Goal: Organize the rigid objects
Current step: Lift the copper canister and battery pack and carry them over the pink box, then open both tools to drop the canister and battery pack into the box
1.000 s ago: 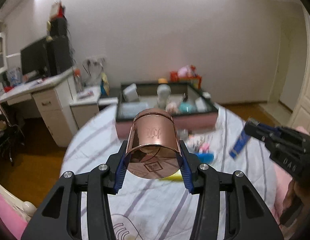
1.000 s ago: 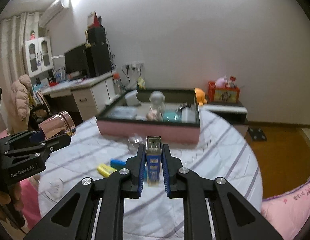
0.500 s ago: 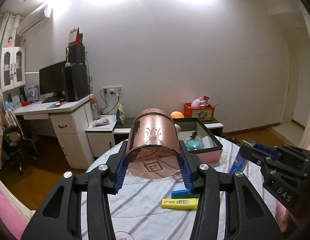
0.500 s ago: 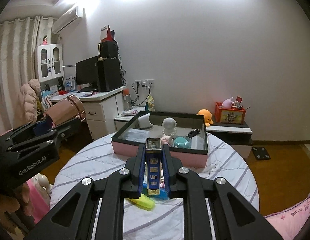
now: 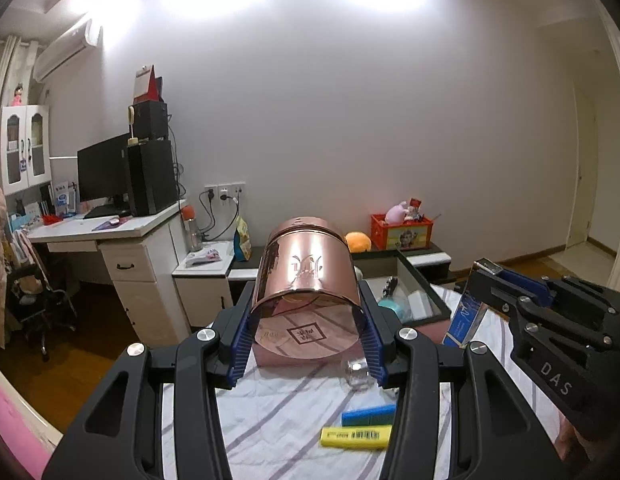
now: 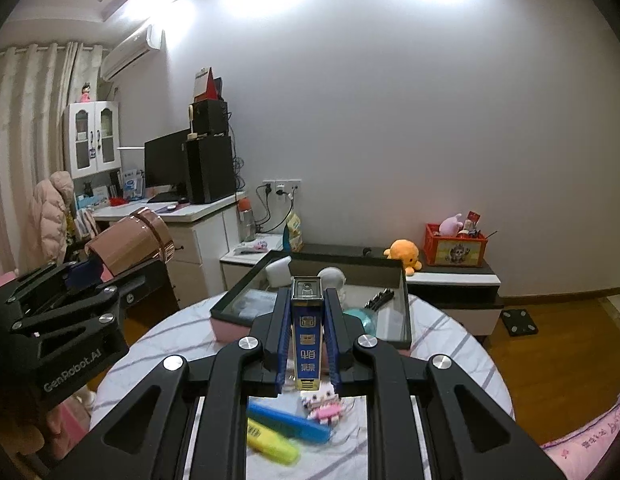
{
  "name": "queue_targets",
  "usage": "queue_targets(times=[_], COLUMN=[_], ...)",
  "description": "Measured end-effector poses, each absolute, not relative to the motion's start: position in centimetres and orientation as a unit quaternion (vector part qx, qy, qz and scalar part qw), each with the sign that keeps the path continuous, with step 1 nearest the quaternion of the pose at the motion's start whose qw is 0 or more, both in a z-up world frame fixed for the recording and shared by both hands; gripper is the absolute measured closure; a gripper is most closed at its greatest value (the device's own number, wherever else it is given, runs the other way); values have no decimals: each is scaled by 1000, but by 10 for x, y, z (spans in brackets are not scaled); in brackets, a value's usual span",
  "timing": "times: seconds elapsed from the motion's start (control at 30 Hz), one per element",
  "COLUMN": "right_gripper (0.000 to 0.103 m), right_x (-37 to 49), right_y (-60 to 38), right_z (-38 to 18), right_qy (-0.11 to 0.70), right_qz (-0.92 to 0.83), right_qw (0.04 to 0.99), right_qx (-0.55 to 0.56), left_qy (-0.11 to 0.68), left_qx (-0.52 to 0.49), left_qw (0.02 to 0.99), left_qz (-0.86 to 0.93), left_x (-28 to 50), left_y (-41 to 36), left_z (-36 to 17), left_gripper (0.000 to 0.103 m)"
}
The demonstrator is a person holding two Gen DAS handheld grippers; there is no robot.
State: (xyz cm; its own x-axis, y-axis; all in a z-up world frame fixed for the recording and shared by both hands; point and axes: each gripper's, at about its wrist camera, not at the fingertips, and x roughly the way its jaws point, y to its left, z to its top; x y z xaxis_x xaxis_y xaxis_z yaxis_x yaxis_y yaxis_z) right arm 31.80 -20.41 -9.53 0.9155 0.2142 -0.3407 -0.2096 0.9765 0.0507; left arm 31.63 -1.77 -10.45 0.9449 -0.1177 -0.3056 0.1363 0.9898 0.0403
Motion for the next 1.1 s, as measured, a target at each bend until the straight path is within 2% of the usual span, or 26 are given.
queue_targets(times=[0.43, 0.77, 1.07, 1.1], right_gripper=[87, 87, 85, 85], right_x=[401, 491, 513, 515], right_y=[-212, -223, -233, -232], right_z=[-94, -159, -158, -159], right_qy=[185, 289, 288, 290], right_qz=[95, 52, 24, 24], right_qw=[978, 955, 957, 956], right_qx=[-8, -30, -32, -35], left_qy=[162, 282, 333, 329], left_qx=[52, 62, 54, 53], left_qw=[983, 954, 938, 940], left_qz=[-64, -76, -79, -77], left_x=[411, 523, 549, 548], left_y=[-35, -59, -61, -60], left_z=[-102, -170, -211, -211], left_gripper=[56, 56, 54, 51])
